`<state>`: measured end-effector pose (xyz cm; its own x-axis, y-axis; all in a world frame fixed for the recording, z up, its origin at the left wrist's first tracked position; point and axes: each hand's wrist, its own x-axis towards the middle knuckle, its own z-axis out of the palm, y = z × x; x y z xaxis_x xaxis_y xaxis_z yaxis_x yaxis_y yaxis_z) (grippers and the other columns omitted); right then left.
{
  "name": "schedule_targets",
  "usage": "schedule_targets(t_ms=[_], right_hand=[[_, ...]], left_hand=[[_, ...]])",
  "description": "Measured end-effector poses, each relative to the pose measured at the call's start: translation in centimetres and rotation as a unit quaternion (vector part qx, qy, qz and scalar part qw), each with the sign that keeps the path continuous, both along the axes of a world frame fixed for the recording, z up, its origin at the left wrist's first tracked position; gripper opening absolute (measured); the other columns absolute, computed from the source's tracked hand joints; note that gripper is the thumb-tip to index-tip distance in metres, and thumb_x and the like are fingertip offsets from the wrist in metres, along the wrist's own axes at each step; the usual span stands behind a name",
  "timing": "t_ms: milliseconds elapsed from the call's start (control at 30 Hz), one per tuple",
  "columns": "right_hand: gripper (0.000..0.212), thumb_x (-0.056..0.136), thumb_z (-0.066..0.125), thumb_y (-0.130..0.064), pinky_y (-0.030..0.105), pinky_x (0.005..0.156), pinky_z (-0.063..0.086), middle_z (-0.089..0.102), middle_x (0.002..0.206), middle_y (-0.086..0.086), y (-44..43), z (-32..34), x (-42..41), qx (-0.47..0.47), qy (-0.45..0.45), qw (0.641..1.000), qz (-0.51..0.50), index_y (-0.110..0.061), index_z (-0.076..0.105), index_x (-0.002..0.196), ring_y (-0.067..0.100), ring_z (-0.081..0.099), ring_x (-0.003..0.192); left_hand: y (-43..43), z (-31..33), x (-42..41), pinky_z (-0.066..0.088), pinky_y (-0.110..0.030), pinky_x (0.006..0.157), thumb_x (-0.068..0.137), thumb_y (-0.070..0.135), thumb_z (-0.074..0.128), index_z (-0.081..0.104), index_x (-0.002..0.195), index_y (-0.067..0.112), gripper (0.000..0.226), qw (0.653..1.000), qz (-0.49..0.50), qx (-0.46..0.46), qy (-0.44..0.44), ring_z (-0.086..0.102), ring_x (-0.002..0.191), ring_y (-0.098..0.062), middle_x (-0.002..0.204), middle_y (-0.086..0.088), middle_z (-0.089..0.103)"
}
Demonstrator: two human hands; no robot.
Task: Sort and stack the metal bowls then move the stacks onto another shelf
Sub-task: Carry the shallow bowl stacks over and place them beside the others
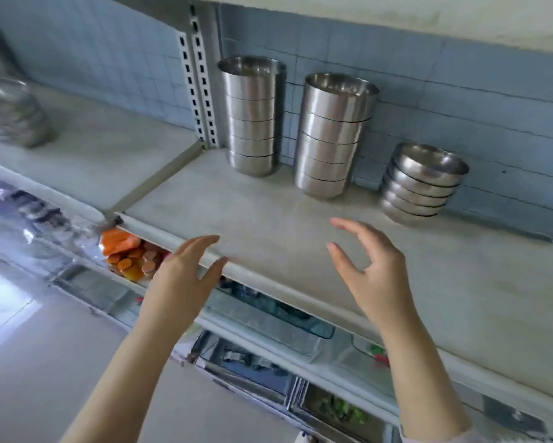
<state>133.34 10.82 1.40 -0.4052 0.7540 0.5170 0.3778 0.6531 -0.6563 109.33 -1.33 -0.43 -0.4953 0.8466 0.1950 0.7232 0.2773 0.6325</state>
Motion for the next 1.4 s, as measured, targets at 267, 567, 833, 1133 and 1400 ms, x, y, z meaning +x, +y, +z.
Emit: schedule_targets(t_ms=[267,567,833,1133,1400], right_hand=[[0.048,0.092,0.07,-0.019,0.046,0.11,0.043,0.057,0.14,0.004,-11.4,-0.8,-20.2,0.057,-0.025,0.986,0.152,-0.011,0.056,0.137,0.022,0.05,0.132],[0.056,0.091,0.061,-0.039,0.024,0.111,0.03,0.054,0.142,-0.003,-19.0,0.3,-36.9,0.031,-0.081,0.962,0.257,-0.019,0.051,0.141,0.016,0.045,0.134],[0.053,0.091,0.068,-0.026,0.0,0.106,0.022,0.05,0.136,-0.011,-15.3,-0.3,-51.7,0.033,-0.05,0.966,0.251,-0.014,0.054,0.14,0.007,0.043,0.13],[0.05,0.094,0.066,-0.024,0.028,0.114,0.038,0.049,0.138,-0.015,-8.9,1.6,-73.8,0.001,-0.014,0.957,0.29,-0.016,0.052,0.142,0.005,0.047,0.131],[0.052,0.098,0.059,-0.036,0.015,0.106,0.041,0.05,0.146,-0.017,-6.9,0.8,-87.2,-0.17,-0.003,0.925,0.339,-0.027,0.045,0.147,-0.003,0.047,0.133]], left_hand=[[-18.8,0.1,-13.6,0.042,-0.032,0.101,0.088,0.039,0.058,0.055,0.133,0.022,0.049,0.991,0.129,0.032,0.036,0.054,0.121,-0.019,0.135,0.003,0.056],[-30.7,-1.0,-24.4,0.035,-0.017,0.094,0.089,0.027,0.065,0.055,0.132,0.026,0.045,0.951,0.302,0.066,0.015,0.054,0.117,-0.011,0.131,0.01,0.056],[-28.7,-3.0,-38.0,0.034,-0.011,0.092,0.086,0.022,0.068,0.057,0.13,0.022,0.045,0.944,0.321,0.072,-0.004,0.048,0.106,0.003,0.121,0.02,0.049],[-21.5,-0.4,-58.8,0.04,-0.023,0.087,0.087,0.027,0.066,0.052,0.133,0.027,0.048,0.94,0.328,0.085,-0.036,0.051,0.097,-0.006,0.12,0.016,0.048],[-14.5,-0.9,-74.1,0.045,-0.038,0.102,0.087,0.03,0.064,0.049,0.136,0.024,0.052,0.958,0.264,0.102,-0.055,0.054,0.118,-0.014,0.129,0.008,0.053]])
